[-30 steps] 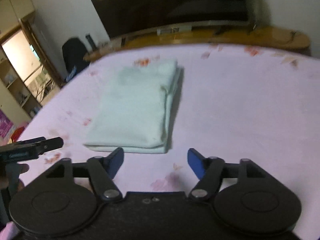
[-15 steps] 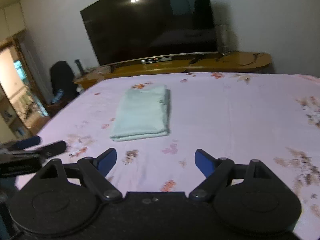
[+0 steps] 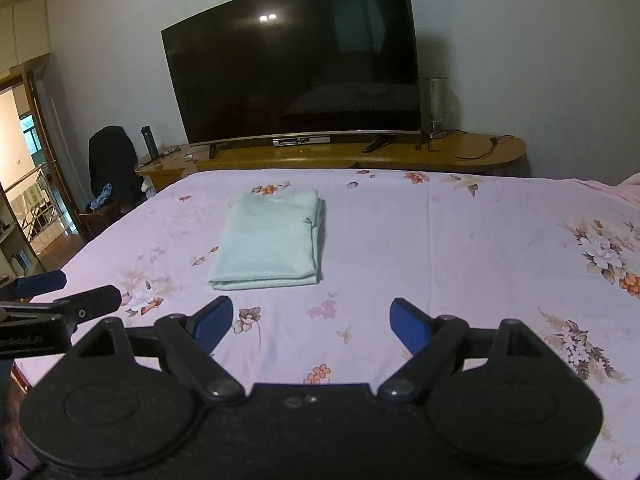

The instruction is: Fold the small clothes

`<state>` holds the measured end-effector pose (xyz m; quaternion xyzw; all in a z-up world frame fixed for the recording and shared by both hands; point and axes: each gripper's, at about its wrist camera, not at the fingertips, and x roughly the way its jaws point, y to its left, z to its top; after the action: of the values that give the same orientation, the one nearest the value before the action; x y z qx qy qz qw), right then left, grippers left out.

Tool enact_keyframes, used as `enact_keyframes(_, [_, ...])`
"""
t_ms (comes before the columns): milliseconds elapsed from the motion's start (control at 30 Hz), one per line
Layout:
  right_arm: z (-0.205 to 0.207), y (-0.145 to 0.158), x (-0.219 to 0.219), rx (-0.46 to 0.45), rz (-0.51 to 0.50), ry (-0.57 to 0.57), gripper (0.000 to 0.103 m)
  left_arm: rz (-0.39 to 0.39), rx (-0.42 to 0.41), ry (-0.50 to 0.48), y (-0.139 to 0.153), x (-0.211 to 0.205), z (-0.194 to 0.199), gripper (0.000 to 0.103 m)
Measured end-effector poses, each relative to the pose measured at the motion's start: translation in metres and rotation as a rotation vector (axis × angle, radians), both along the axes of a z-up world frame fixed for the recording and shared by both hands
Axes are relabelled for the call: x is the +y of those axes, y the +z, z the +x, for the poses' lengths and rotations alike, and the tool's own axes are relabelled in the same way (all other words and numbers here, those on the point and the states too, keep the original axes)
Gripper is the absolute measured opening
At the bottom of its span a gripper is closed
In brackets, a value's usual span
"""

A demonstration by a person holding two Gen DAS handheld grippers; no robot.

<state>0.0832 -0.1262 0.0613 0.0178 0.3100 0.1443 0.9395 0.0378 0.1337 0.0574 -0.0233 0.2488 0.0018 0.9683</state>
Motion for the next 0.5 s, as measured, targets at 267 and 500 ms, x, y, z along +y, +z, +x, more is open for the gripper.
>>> enact_keyframes(267, [-0.0042, 0.0001, -0.0041, 0.001, -0.007, -0.016, 0.086, 0.003, -0.012, -0.005, 0.0021, -0.0041, -0.0003, 0.103])
enact_keyframes(500, [-0.0055, 0.0003, -0.0051, 0.000, -0.006, -0.015, 0.086, 0.011, -0.016, -0.021, 0.0027, -0.0066, -0.0007, 0.103])
